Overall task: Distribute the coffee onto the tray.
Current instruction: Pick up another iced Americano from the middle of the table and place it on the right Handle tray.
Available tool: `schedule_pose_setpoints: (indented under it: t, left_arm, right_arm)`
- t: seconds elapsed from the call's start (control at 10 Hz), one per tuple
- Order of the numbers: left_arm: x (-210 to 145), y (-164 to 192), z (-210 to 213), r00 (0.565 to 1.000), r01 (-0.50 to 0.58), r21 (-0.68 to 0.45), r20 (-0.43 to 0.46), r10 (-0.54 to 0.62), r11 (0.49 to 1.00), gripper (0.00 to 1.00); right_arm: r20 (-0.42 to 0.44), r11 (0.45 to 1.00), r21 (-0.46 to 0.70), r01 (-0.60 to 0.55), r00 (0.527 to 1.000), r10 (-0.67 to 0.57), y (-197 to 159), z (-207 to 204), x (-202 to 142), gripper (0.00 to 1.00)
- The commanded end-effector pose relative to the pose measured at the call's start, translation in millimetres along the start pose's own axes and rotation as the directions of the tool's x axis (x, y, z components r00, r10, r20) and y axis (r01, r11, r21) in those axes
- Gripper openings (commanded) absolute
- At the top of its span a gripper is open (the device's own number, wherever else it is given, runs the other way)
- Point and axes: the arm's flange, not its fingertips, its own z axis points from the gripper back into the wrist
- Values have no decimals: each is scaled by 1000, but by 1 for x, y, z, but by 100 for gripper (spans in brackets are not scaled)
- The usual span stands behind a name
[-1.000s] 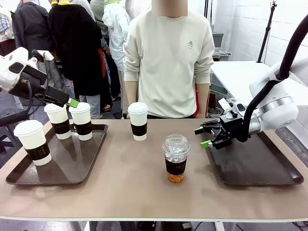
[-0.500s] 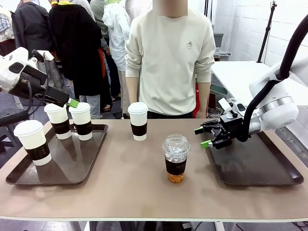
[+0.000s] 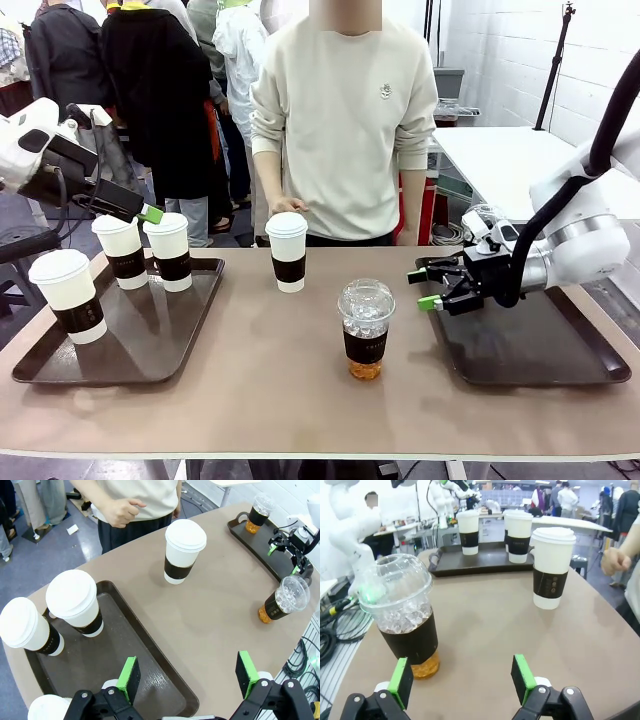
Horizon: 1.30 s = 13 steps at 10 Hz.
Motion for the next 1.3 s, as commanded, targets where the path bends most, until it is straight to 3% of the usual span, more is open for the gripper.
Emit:
schedule_pose_setpoints:
  t: [0.0, 1.2]
  left_arm:
    - [0, 2, -1, 1000, -6, -15, 5, 6, 1000, 100]
    - [0, 2, -1, 1000, -6, -15, 5, 6, 1000, 100]
  right_arm:
    - [75, 998, -58, -17, 997, 22, 20, -11, -6, 100]
    - [87, 994, -76, -73, 993, 79, 69, -60, -34, 100]
